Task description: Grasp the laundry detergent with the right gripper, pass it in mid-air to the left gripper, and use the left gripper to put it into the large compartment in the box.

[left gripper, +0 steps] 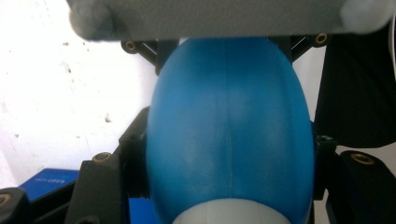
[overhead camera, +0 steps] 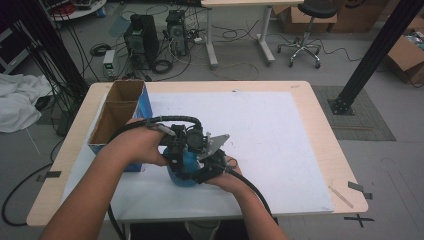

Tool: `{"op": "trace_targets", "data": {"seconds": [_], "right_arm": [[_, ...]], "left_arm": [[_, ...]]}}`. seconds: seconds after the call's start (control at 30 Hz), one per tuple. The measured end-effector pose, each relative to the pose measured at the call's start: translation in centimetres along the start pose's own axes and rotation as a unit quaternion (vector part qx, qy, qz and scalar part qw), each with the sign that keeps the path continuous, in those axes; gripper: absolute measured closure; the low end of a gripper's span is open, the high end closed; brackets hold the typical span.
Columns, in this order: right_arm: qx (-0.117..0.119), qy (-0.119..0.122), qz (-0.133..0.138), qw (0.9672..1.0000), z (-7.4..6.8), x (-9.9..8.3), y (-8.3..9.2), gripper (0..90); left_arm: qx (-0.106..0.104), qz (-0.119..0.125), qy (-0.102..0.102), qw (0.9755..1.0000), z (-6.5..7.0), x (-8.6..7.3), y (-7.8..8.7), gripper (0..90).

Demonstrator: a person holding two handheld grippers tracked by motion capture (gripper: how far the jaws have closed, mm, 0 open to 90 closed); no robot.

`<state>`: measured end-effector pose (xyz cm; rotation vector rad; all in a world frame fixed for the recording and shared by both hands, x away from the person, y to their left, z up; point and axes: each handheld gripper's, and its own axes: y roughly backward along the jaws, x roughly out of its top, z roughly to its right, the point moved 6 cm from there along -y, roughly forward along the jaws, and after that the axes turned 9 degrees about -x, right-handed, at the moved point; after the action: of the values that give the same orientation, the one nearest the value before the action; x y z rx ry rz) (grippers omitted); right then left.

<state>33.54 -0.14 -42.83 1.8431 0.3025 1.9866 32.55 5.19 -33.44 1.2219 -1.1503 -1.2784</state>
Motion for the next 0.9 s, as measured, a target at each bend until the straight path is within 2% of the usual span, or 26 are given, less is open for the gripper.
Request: {"op": "trace_targets", "data": {"seconds": [0.03, 0.07, 0.1, 0.17, 0.23, 0.27, 0.37, 0.5, 0.73, 0.9], "right_arm": [[-0.005, 0.014, 0.008, 0.9999, 0.2, 0.1, 0.1, 42.8], [-0.005, 0.014, 0.008, 0.9999, 0.2, 0.1, 0.1, 42.8], [-0.012, 0.007, 0.01, 0.9999, 0.2, 0.2, 0.7, 37.6], [-0.008, -0.001, 0.012, 0.9999, 0.0, 0.3, 0.9, 35.4], [-0.012, 0.003, 0.006, 0.9999, 0.2, 0.4, 1.4, 33.1], [-0.008, -0.004, 0.002, 1.0, 0.0, 0.4, 1.9, 31.3], [-0.012, 0.004, -0.001, 0.9999, 0.3, 0.4, 2.3, 28.6], [-0.017, 0.007, -0.013, 0.9998, 0.8, -0.1, 3.2, 24.1], [-0.019, 0.003, -0.056, 0.9982, 1.5, -1.2, 5.1, 14.7], [-0.014, 0.009, -0.106, 0.9942, 2.1, -1.4, 6.9, 9.5]], "left_arm": [[0.001, 0.004, 0.0, 1.0, -0.1, 0.2, 0.1, 38.4], [0.001, 0.004, 0.0, 1.0, -0.1, 0.2, 0.1, 38.4], [-0.002, 0.002, 0.002, 1.0, -0.2, 0.3, 0.3, 38.4], [-0.004, -0.002, 0.002, 1.0, -0.3, 0.3, 0.3, 38.4], [-0.005, -0.004, 0.005, 1.0, -0.5, 0.3, 0.4, 38.4], [-0.004, -0.003, 0.006, 1.0, -0.5, 0.4, 0.4, 38.4], [-0.005, -0.008, 0.007, 0.9999, -0.7, 0.4, 0.8, 38.4], [-0.008, -0.002, 0.016, 0.9998, -0.7, 0.4, 1.3, 38.4], [-0.021, 0.0, 0.032, 0.9992, -1.0, 0.0, 2.8, 38.3], [-0.019, -0.009, 0.053, 0.9984, -1.5, -0.8, 4.3, 38.3]]}}
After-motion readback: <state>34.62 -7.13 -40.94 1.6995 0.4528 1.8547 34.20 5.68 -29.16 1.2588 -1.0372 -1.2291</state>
